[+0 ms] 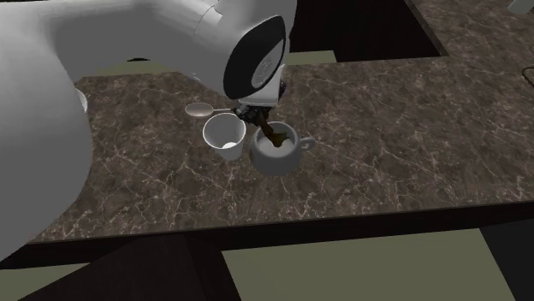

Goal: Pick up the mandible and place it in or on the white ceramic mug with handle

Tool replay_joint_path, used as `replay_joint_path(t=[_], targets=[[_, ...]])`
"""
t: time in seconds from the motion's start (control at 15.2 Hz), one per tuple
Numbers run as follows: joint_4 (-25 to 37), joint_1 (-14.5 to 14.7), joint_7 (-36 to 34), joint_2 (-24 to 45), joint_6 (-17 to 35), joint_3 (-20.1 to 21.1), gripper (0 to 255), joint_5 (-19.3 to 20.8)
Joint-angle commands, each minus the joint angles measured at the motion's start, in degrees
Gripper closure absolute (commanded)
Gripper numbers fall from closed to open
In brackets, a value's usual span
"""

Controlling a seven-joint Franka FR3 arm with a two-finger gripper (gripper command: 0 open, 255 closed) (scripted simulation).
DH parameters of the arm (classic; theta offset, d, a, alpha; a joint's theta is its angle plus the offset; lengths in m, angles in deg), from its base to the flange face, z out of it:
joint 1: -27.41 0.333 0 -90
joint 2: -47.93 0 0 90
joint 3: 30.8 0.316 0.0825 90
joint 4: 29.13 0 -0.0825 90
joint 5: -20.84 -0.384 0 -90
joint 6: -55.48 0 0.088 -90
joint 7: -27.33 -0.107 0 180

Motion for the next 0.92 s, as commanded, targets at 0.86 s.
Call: replay_joint_path(t=[0.86], targets=[[0.01, 1.03, 0.05, 7.34, 6.32, -2.65, 255, 4.06]])
